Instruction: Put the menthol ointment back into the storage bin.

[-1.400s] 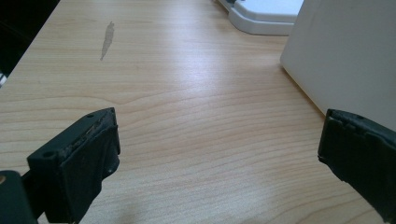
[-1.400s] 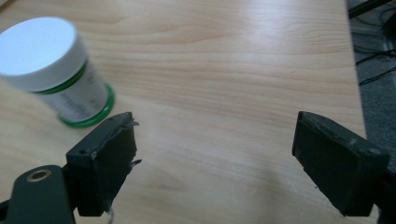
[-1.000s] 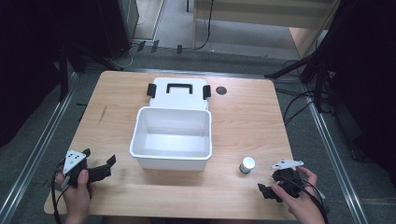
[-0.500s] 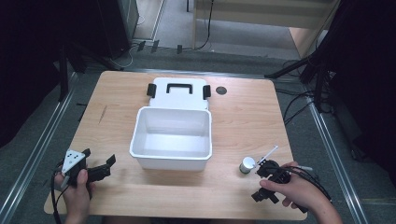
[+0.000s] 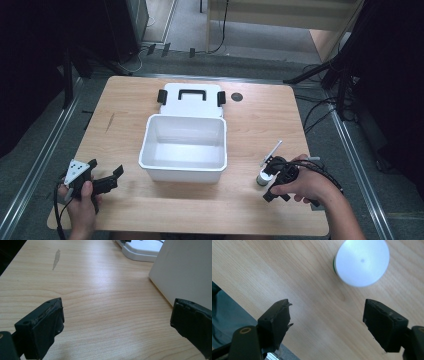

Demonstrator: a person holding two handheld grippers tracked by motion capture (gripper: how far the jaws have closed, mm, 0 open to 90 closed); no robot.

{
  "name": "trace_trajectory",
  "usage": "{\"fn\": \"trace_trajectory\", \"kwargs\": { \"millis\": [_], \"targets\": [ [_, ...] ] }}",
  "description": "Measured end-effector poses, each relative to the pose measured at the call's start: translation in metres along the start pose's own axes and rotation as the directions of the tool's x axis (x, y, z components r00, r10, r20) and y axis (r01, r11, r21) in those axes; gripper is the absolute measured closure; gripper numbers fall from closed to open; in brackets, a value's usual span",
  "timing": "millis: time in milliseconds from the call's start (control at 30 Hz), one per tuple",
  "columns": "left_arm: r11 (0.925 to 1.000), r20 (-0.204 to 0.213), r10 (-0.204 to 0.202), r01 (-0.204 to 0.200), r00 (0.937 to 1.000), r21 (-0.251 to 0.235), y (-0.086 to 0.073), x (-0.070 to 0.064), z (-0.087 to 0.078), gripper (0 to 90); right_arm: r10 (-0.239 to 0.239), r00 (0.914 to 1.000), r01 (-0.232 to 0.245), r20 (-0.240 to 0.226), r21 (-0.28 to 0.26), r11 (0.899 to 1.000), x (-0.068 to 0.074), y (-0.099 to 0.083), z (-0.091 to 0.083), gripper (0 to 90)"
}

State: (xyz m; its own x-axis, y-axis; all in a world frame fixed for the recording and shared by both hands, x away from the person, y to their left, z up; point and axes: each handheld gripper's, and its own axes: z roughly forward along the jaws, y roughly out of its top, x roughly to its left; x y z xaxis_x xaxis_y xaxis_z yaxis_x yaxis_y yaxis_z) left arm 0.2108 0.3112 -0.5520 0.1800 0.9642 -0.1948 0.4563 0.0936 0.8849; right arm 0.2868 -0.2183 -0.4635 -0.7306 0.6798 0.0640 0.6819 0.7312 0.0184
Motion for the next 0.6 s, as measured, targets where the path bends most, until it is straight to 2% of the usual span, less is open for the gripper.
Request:
{"fn": "trace_trajectory", "kwargs": {
  "millis": [67,167,300,367,400,467,600],
  "targets": [
    [1.0,0.002,-0.002,0.002,1.0,0.0,0.0,0.0,0.0,0.0,-0.023,0.9997,0.023,-0.002,-0.002,1.0,-0.002,0.004,0.0,25.6],
    [1.0,0.003,-0.004,0.004,1.0,0.004,0.0,0.001,0.0,0.0,-0.023,0.9997,0.023,-0.003,-0.021,1.0,-0.003,0.01,-0.002,27.7],
    [1.0,0.004,-0.008,0.008,1.0,0.004,0.0,0.001,0.0,0.0,-0.043,0.9982,0.044,0.042,-0.023,0.999,-0.006,0.017,-0.004,29.3],
    [1.0,0.003,-0.008,0.008,1.0,0.005,0.0,0.001,0.0,0.0,-0.037,0.9981,0.038,0.05,-0.025,0.999,-0.007,0.019,-0.004,28.6],
    [0.9999,0.004,-0.009,0.009,0.9999,0.006,0.0,0.001,0.0,0.0,-0.012,0.9983,0.013,0.057,-0.025,1.0,-0.009,0.022,-0.004,29.0],
    [0.9999,0.005,-0.011,0.011,0.9999,0.005,0.0,0.002,0.0,0.0,-0.009,0.9976,0.011,0.069,-0.023,1.0,-0.011,0.025,-0.004,32.6],
    [0.9998,0.007,-0.016,0.016,0.9998,0.006,0.0,0.002,0.001,0.0,0.019,0.9984,-0.017,0.053,-0.033,0.999,-0.013,0.029,-0.004,37.1]
  ]
}}
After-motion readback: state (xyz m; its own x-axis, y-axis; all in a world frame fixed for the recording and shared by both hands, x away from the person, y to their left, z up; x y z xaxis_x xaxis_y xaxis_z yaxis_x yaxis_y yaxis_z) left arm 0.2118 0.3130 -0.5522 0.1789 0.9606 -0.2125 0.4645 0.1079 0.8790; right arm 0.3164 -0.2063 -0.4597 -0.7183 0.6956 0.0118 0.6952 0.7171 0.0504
